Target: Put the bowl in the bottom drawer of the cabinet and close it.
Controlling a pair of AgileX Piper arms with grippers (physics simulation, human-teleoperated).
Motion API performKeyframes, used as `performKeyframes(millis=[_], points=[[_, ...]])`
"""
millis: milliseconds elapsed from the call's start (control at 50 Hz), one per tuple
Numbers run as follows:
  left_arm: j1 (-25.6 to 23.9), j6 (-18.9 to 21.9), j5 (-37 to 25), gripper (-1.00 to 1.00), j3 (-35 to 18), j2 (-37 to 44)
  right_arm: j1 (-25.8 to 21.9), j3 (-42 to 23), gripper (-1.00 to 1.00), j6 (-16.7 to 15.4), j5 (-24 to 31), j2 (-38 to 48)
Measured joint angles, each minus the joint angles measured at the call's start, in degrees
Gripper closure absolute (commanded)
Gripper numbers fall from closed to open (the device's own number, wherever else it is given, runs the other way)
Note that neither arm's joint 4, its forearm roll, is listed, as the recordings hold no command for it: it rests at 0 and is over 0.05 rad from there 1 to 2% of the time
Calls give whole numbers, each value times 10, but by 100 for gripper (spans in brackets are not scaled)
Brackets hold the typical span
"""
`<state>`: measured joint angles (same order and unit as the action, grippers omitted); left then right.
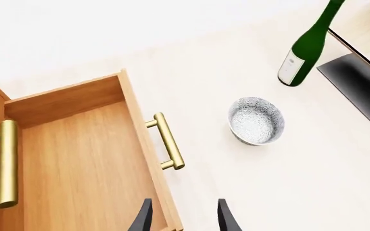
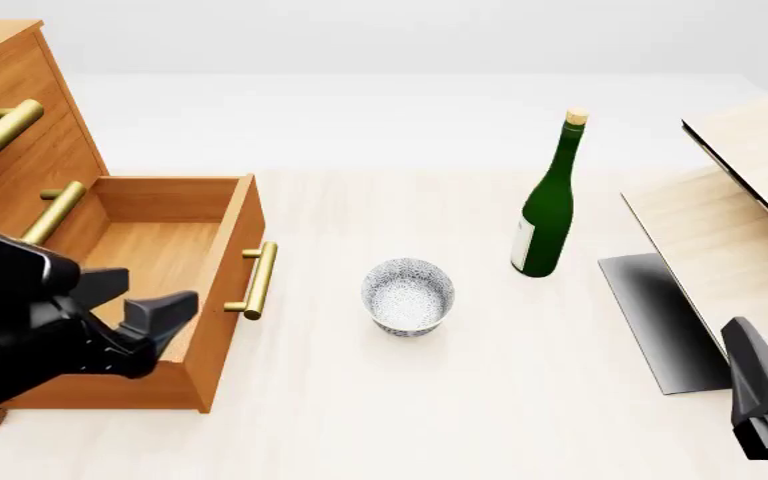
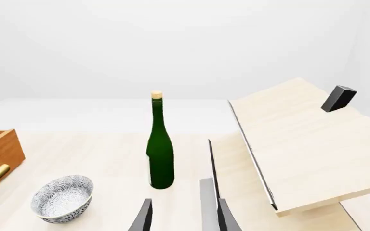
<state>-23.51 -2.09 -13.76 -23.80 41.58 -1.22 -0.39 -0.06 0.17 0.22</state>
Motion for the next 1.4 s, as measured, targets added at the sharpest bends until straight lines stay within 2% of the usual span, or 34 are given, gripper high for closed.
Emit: performKeyframes(millis=[480, 1400], points=[[-30, 1, -31, -100, -42, -32, 0, 0, -100, 0, 0, -1], [-57, 1, -19, -100, -58, -15, 0, 0, -100, 0, 0, -1]])
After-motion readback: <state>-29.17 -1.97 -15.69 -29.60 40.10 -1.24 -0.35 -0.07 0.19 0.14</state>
